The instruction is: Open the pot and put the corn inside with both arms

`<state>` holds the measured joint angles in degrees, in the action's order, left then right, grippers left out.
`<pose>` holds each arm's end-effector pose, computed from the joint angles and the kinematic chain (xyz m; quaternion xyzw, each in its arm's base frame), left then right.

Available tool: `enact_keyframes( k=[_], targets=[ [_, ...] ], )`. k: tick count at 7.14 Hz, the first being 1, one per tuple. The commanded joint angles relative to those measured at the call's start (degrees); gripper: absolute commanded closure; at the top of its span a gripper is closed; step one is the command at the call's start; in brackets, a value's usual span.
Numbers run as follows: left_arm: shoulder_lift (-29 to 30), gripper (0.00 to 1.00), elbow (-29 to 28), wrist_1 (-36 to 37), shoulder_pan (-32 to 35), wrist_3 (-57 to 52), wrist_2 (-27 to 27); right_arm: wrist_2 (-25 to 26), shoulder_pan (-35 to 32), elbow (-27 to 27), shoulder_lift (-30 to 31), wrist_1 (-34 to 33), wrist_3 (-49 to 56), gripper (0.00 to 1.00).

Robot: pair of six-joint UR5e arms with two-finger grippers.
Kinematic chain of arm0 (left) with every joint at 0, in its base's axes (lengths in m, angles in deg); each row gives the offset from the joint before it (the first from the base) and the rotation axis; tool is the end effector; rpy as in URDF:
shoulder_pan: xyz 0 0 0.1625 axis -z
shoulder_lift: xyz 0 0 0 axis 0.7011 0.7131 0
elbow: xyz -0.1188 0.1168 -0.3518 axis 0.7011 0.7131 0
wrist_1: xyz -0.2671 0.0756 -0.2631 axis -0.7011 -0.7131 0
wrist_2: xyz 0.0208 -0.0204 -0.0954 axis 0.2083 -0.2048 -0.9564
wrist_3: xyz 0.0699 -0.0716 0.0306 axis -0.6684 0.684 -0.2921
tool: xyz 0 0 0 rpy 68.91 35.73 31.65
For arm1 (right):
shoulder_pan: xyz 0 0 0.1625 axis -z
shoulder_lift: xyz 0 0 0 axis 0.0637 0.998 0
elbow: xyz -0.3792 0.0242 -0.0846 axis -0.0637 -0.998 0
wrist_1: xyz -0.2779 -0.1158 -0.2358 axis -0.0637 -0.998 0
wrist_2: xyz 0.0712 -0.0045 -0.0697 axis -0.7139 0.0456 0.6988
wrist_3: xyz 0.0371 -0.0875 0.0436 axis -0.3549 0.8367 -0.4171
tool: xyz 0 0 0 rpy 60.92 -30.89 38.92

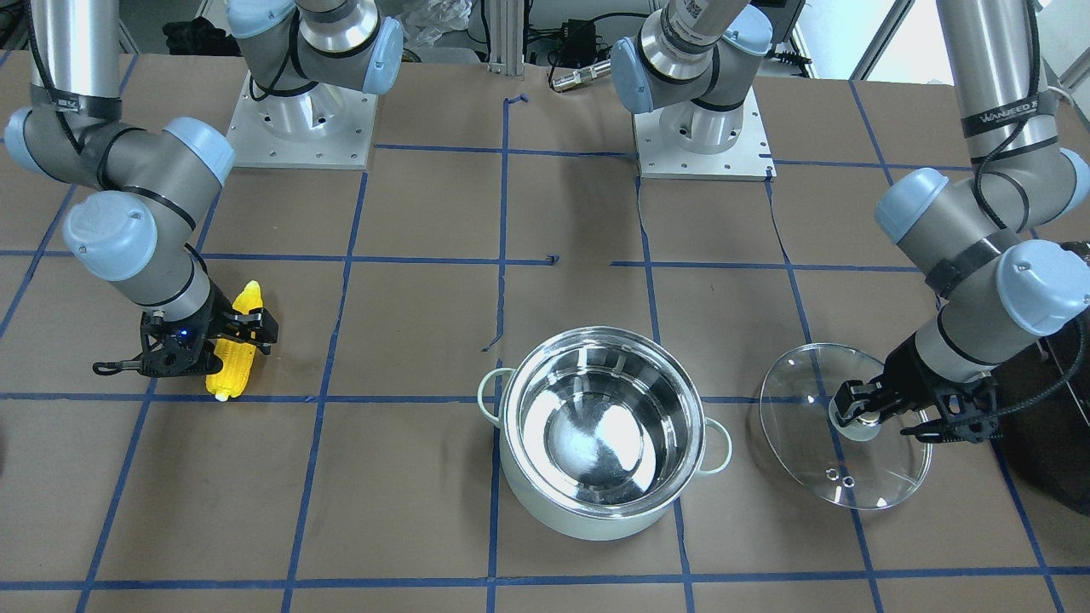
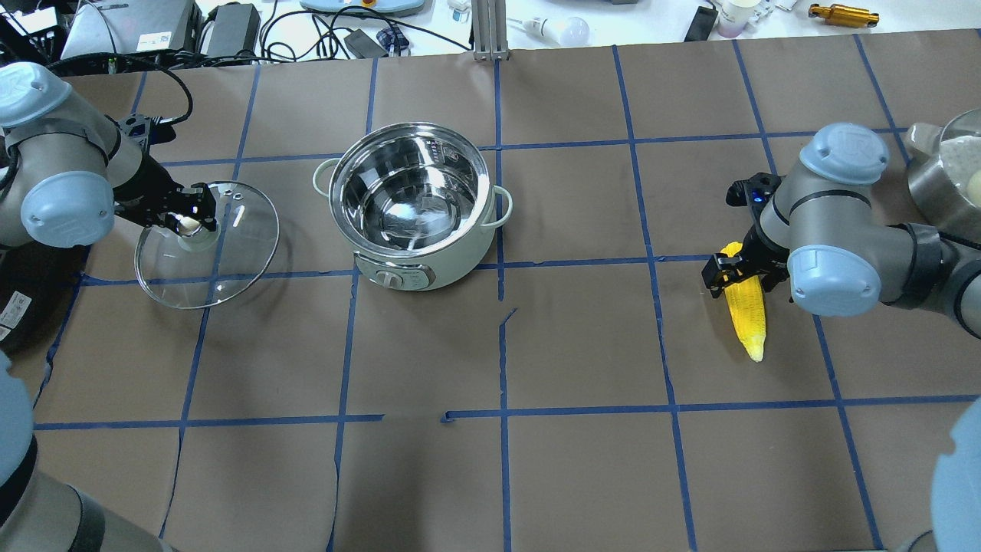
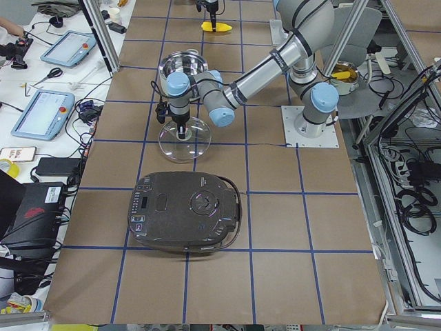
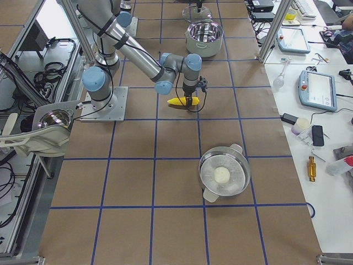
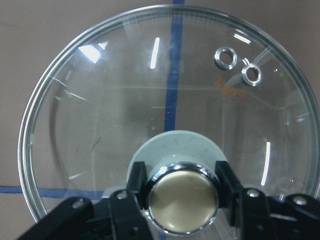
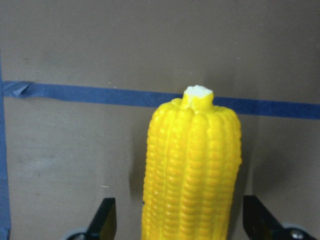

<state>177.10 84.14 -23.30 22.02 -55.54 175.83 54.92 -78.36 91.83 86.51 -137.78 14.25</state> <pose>0.0915 -0.5596 0.2216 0.0508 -0.9981 0.0293 0.0177 0.0093 -0.4672 0.1668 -0.0378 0.9989 0.0282 0.0035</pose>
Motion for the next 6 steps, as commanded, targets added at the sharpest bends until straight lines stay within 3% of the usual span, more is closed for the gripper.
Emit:
enact_keyframes(
  k=[1, 3, 5, 6],
  targets=[
    [0.07, 0.71, 0.19, 0.01, 0.00, 0.35, 0.00, 0.02, 0.00, 0.09, 0.04, 0.00, -0.26, 0.91],
    [-0.02, 0.68, 1.95, 0.97, 0.00, 0.52, 0.17, 1.42, 0.00, -0.44, 0.39, 0.09, -0.43, 1.00],
    [-0.02, 0.64, 1.95, 0.97, 0.00, 3.06, 0.17, 1.96, -0.43, -1.83, 0.92, 0.18, -0.87, 1.00],
    [-0.02, 0.64, 1.95, 0.97, 0.00, 3.68, 0.26, 1.96, -0.44, -4.89, 0.92, 3.40, -1.31, 1.00]
  ],
)
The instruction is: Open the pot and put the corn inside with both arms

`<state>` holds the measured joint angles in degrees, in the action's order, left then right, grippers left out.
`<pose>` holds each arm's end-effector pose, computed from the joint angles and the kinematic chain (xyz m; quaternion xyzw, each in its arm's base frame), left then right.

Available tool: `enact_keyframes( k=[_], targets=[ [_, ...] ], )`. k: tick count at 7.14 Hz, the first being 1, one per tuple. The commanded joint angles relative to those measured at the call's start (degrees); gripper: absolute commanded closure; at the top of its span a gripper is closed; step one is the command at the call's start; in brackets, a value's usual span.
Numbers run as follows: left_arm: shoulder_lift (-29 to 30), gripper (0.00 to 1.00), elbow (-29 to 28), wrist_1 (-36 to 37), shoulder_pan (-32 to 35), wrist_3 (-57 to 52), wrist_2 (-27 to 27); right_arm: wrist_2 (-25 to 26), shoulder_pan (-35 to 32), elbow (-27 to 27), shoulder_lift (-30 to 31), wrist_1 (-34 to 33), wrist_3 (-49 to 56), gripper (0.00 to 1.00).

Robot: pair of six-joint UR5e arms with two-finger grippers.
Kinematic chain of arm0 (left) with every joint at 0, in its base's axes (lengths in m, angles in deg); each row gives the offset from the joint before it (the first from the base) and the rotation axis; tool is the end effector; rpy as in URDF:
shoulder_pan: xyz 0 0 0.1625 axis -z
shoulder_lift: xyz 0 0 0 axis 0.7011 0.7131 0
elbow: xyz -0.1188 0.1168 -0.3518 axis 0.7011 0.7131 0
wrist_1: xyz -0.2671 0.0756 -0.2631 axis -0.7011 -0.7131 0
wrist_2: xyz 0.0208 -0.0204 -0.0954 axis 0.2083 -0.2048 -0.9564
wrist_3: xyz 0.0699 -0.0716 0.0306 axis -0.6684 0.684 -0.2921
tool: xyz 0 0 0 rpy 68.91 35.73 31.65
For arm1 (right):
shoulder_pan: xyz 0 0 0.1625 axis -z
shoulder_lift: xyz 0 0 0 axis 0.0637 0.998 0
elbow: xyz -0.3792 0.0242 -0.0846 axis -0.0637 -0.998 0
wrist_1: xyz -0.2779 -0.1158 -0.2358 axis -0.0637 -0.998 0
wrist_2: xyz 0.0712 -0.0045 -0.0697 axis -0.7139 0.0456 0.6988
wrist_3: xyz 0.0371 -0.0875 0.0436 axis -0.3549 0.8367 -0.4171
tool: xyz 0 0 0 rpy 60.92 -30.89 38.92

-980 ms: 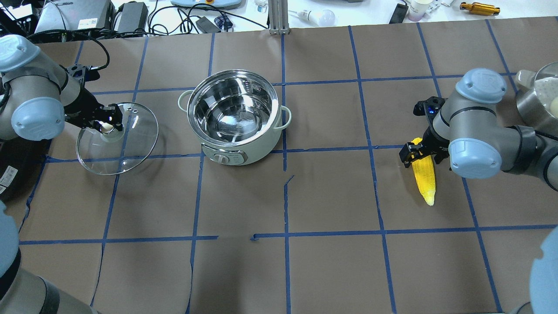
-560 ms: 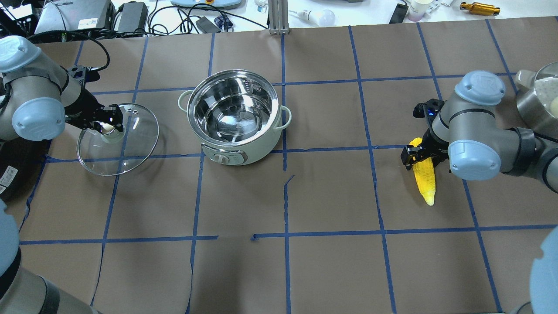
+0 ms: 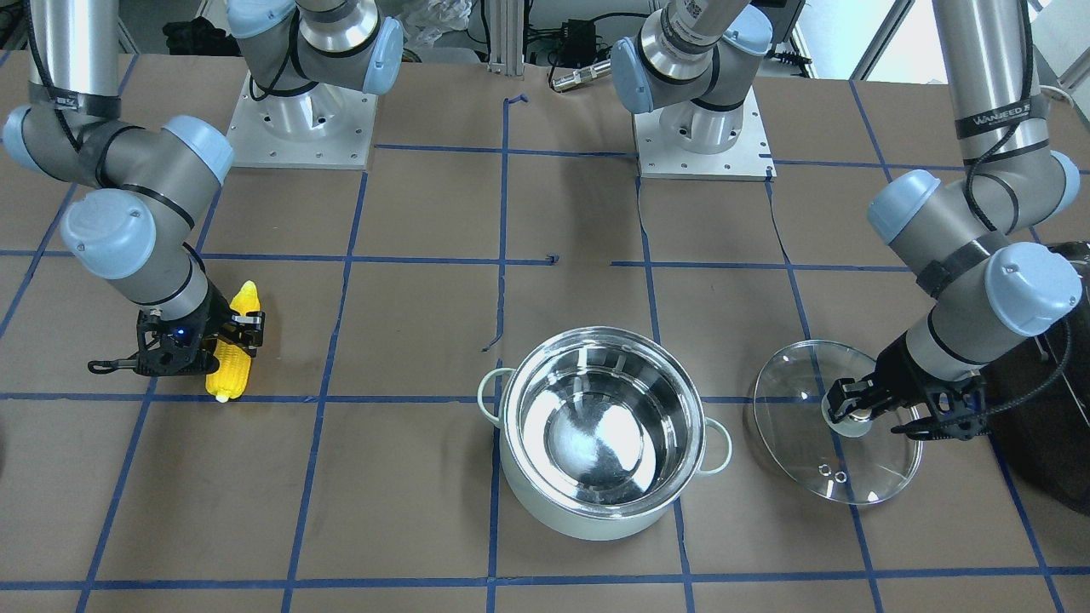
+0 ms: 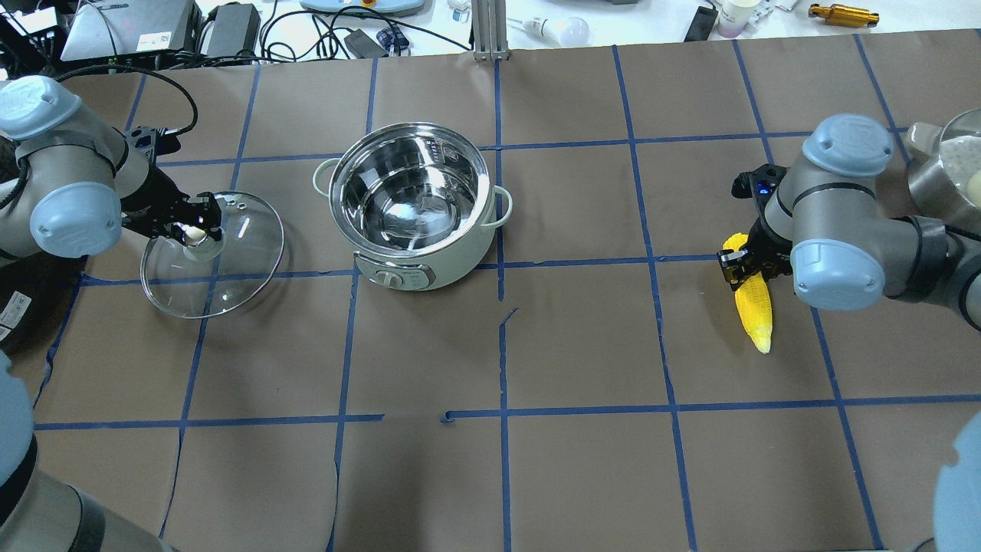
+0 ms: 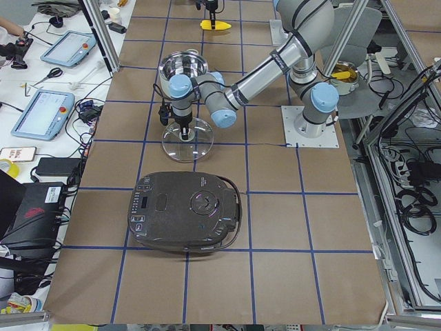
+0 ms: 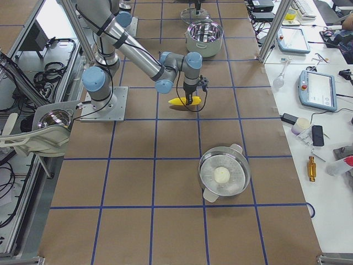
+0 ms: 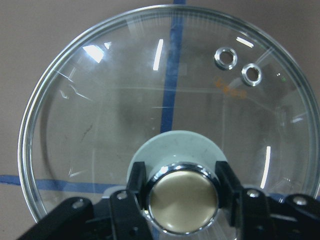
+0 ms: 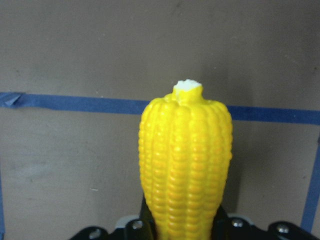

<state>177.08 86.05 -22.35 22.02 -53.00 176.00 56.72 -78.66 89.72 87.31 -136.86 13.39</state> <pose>0.0884 -0.5516 0.2102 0.0732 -0.9969 0.0207 0.0196 0.0056 -0.4773 0.1846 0.0330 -0.9992 -0.0162 0.0169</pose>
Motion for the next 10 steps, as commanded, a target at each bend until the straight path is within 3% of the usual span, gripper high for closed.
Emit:
enact_keyframes(
  k=[1, 3, 5, 6, 8, 10],
  targets=[
    [-0.18, 0.63, 0.13, 0.02, 0.00, 2.80, 0.18, -0.02, -0.75, -6.99, 0.65, 7.90, -1.67, 1.00],
    [-0.27, 0.58, 0.22, 0.02, 0.00, 5.10, 0.62, 0.07, -4.60, -14.55, 0.74, 15.05, -2.73, 1.00],
    [-0.10, 0.29, 0.13, 0.02, 0.00, 5.28, 0.44, -0.80, -11.19, -25.43, 0.40, 27.22, -13.57, 1.00],
    [-0.10, 0.00, -0.04, 0.02, 0.00, 4.58, 0.44, -1.85, -14.00, -29.75, -0.57, 30.51, -18.94, 1.00],
    [-2.19, 0.00, -1.01, -0.24, 0.44, 4.49, 0.62, -2.30, -21.20, -33.56, -2.85, 30.81, -29.23, 1.00],
    [-6.57, 0.00, -3.02, -6.70, 3.23, 4.49, 0.79, -3.45, -29.20, -40.31, -8.02, 30.81, -39.96, 1.00]
  ],
)
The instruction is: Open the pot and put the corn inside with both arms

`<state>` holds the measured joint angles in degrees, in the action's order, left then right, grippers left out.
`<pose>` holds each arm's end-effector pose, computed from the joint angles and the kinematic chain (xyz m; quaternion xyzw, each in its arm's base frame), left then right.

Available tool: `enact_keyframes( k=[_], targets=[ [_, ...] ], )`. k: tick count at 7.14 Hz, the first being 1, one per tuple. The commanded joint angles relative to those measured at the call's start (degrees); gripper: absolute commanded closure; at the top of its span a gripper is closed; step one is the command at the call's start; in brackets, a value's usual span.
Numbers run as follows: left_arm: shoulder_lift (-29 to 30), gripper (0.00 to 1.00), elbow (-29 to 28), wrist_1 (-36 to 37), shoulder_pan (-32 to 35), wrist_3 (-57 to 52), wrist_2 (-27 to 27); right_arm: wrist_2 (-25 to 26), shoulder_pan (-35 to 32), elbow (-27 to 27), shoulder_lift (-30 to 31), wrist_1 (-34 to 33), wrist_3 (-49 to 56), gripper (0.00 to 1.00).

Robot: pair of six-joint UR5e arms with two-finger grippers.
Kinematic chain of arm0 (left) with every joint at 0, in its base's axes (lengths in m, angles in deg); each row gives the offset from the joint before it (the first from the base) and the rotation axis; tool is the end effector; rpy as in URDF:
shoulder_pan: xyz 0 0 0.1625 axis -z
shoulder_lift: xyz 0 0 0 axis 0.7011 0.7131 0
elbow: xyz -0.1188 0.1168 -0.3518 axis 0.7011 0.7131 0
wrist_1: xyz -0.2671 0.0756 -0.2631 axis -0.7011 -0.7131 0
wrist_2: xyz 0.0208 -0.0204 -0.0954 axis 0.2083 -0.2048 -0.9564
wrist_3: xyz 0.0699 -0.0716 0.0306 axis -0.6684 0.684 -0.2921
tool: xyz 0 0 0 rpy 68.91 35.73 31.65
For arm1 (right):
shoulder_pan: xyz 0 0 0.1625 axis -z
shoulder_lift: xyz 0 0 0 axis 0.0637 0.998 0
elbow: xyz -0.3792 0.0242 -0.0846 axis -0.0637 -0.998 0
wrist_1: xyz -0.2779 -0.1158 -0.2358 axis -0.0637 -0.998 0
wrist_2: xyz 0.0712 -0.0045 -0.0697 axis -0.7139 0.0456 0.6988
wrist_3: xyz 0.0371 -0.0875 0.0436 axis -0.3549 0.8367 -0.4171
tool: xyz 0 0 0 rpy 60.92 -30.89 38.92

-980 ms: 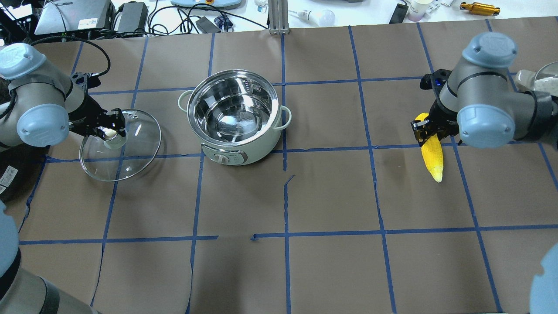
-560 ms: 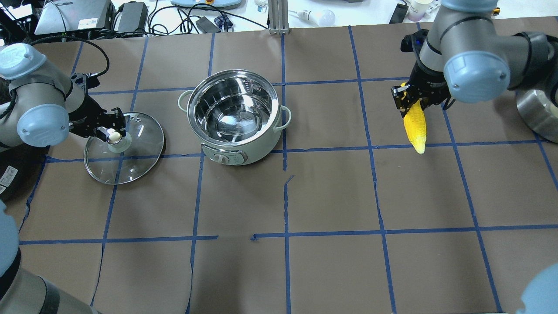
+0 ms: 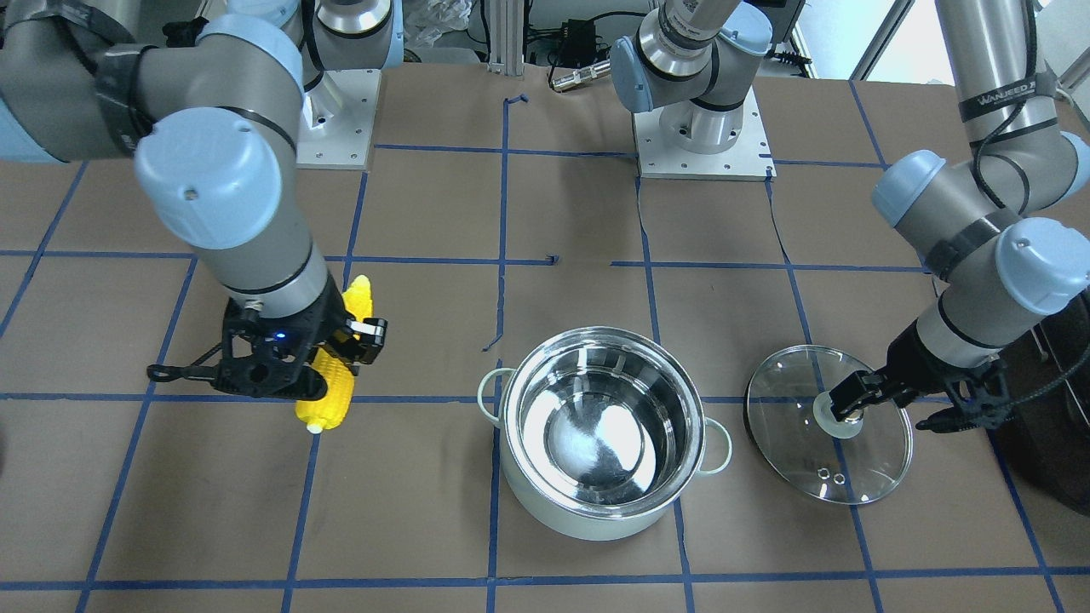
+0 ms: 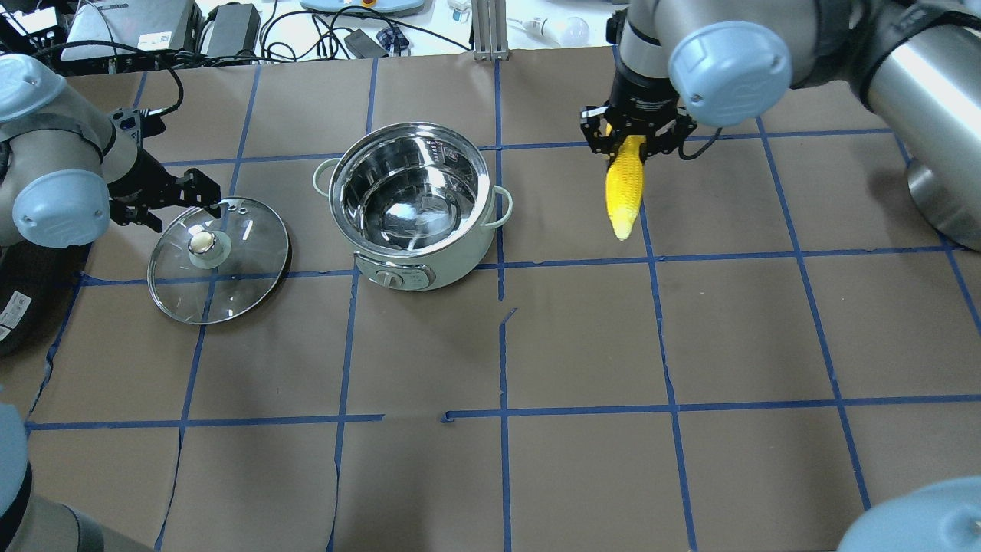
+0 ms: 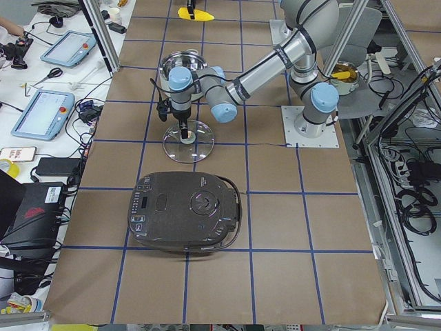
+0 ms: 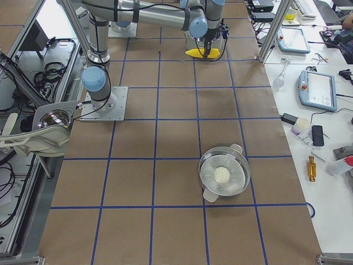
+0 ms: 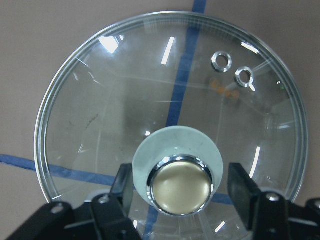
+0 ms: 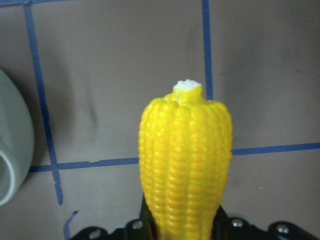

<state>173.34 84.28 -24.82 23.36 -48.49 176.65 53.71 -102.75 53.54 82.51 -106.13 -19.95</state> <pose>0.0767 -0.5534 0.2535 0.1002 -0.9940 0.0435 0.0077 0.2248 -0.5539 0.3471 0.0480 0.9988 0.0060 0.0043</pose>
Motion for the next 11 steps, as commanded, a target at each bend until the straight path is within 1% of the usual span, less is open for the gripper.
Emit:
enact_keyframes(
  k=[1, 3, 4, 5, 7, 8, 10, 11],
  targets=[
    [-5.64, 0.00, -4.66, -13.76, 4.09, 0.15, 0.14, 0.09, -8.71, -6.94, -5.94, -0.01, -10.93, 1.00],
    [-10.57, 0.00, -15.72, -32.75, 7.78, 0.94, 0.14, -0.69, -12.52, -13.09, -10.70, -0.01, -17.61, 1.00],
    [-12.94, 0.00, -18.21, -37.97, 9.72, 1.38, 0.14, -1.48, -13.05, -16.25, -12.37, -0.01, -19.83, 1.00],
    [-15.57, 0.00, -18.32, -38.46, 11.13, 2.34, -0.29, -3.32, -14.89, -18.20, -14.91, -0.62, -23.59, 1.00],
    [-19.01, 0.00, -17.89, -38.55, 13.42, 2.70, -1.26, -2.90, -17.62, -20.32, -17.39, -2.20, -25.73, 1.00],
    [-19.37, 0.00, -17.45, -38.55, 13.51, 2.79, -1.44, -3.50, -17.72, -20.42, -18.53, -5.34, -25.65, 1.00],
    [-19.38, 0.00, -16.92, -38.38, 13.78, 2.79, -1.44, -3.77, -17.89, -20.42, -19.59, -6.16, -20.75, 1.00],
    [-19.12, 0.00, -16.91, -38.20, 13.78, 2.79, -1.35, -4.03, -17.89, -20.16, -20.20, -6.07, -20.03, 0.99]
  ],
)
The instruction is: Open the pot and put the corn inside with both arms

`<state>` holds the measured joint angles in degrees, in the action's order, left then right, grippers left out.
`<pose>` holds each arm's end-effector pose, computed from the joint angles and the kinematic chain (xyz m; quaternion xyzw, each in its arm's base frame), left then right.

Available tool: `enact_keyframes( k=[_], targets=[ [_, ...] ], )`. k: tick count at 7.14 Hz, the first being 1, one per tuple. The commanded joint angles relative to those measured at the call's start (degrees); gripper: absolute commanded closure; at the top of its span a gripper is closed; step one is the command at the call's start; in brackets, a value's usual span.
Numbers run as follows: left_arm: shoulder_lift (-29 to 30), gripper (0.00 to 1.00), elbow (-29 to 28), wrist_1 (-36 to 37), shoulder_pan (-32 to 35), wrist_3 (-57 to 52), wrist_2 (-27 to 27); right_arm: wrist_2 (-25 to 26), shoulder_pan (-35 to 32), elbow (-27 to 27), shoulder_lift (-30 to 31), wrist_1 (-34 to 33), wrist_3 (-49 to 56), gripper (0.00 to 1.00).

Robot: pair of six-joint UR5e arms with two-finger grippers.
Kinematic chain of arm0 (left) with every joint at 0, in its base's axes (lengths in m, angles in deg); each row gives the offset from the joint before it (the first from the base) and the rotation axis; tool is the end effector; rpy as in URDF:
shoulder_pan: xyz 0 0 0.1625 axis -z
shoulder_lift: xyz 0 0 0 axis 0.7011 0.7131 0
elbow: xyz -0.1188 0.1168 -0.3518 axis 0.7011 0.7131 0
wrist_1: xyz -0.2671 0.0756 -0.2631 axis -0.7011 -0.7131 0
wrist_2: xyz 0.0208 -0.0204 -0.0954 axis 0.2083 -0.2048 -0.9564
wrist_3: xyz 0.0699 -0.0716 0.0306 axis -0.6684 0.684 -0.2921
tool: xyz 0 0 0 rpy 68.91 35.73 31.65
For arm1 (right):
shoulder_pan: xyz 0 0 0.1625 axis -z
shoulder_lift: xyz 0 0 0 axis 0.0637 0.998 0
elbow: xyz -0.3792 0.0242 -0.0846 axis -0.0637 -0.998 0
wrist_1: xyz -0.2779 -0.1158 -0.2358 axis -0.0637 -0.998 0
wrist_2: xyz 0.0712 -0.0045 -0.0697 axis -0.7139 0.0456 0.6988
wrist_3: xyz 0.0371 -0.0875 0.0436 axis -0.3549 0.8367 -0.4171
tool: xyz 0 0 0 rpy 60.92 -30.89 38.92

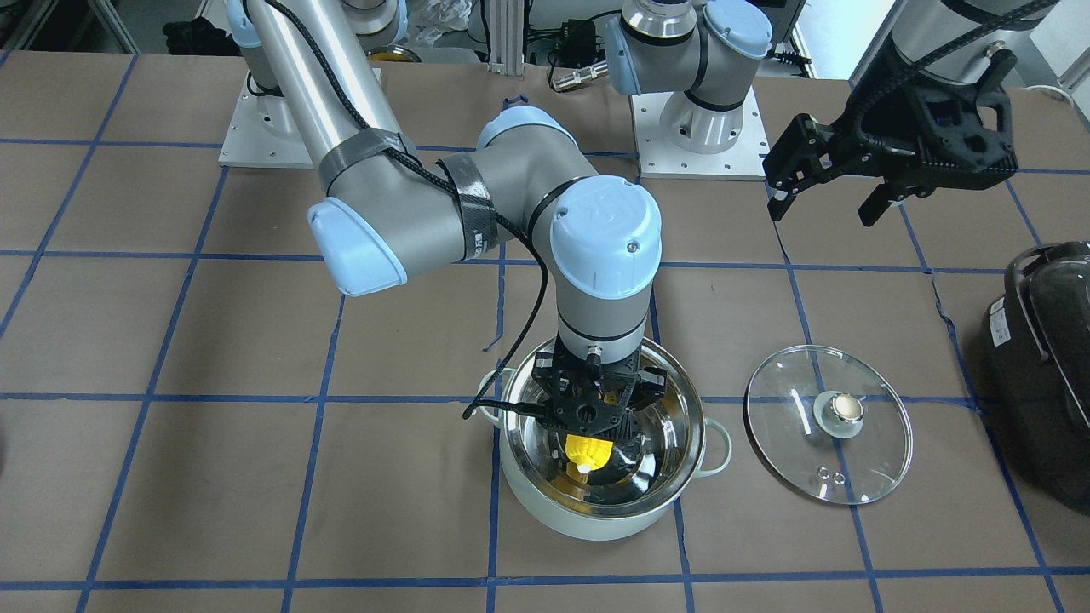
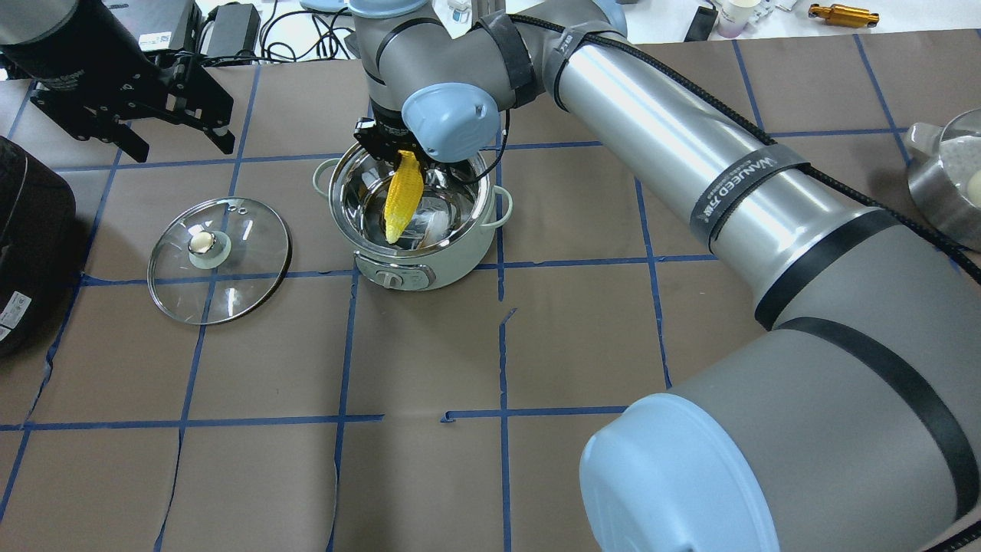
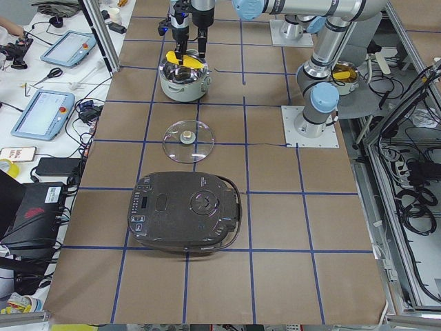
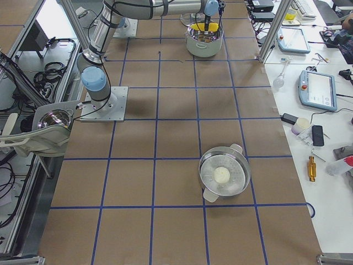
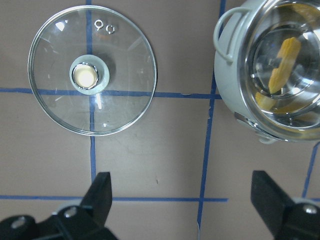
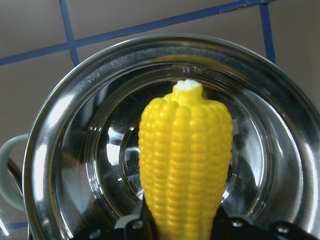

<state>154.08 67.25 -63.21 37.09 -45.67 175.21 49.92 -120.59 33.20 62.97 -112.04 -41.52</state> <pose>-0.0718 -0.4723 0.4884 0.0053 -0.9992 0.0256 0.0289 0.4475 -0.5688 0.2989 0.0782 0.9948 -0.0255 0.0608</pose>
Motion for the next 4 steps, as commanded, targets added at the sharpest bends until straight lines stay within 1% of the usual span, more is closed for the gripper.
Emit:
enact_keyframes(
  k=[1, 2, 3, 4],
  targets=[
    [0.67, 0.00, -0.06, 0.62, 0.14, 0.23, 0.27, -0.86, -0.05, 0.45, -0.93, -0.25, 2.15, 0.99],
    [0.67, 0.00, -0.15, 1.32, 0.92, 0.32, 0.44, -0.95, -0.05, 0.63, -1.11, -0.34, 2.42, 0.99],
    [0.59, 0.00, -0.15, 1.94, 2.41, 0.49, 0.88, -1.04, -0.05, 0.71, -1.81, -0.25, 3.38, 0.95],
    [0.67, 0.00, 0.03, 2.73, 3.90, 3.45, 3.41, -1.04, -0.05, 1.06, -1.90, -0.08, 3.91, 0.73]
  ],
)
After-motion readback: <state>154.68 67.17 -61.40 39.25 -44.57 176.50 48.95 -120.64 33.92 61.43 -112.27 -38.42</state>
